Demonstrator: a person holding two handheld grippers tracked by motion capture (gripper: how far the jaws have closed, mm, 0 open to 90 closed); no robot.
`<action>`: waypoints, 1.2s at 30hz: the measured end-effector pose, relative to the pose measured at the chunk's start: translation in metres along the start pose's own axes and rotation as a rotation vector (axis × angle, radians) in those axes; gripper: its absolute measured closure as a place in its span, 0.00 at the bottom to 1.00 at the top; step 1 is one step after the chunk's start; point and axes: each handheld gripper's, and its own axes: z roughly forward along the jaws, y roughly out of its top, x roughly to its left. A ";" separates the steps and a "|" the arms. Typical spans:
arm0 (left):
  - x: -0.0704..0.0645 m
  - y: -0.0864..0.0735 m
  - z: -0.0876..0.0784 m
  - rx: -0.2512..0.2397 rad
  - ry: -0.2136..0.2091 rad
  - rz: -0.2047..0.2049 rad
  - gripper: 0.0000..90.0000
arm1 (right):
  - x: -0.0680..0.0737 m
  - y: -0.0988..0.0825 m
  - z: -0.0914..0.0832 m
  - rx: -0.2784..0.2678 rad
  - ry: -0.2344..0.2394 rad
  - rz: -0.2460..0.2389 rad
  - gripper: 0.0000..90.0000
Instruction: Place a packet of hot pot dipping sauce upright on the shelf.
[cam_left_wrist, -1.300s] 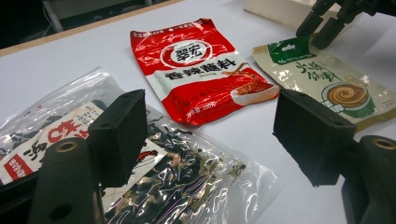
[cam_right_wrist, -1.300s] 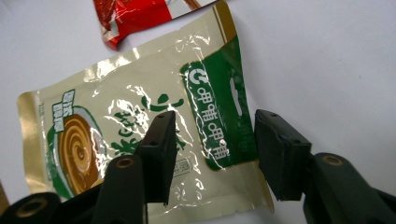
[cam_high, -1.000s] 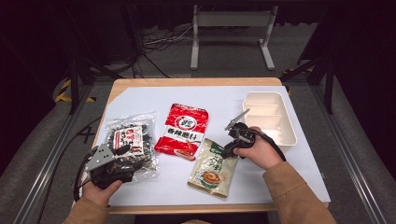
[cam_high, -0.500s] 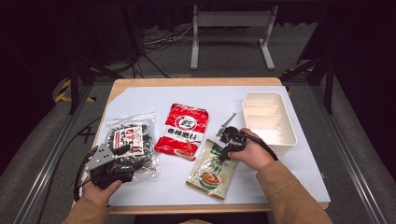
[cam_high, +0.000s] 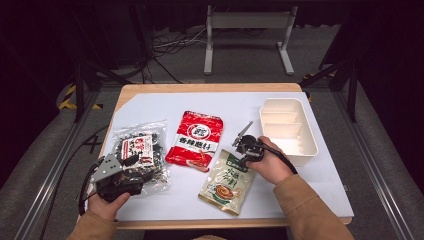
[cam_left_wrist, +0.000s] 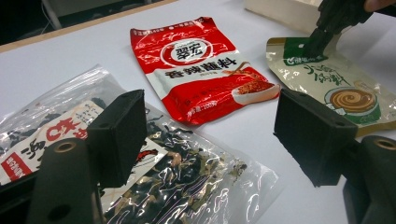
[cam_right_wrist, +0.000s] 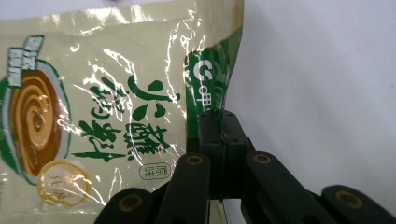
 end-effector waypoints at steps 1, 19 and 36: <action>0.000 0.000 0.000 0.000 0.000 0.000 0.29 | 0.000 0.000 0.000 0.000 0.000 0.000 1.00; -0.001 0.000 0.000 0.003 0.000 -0.004 0.29 | 0.017 -0.006 -0.069 -0.107 0.096 0.024 1.00; -0.001 0.001 -0.004 -0.022 0.018 -0.009 0.29 | 0.034 -0.002 -0.124 -0.155 0.025 -0.069 1.00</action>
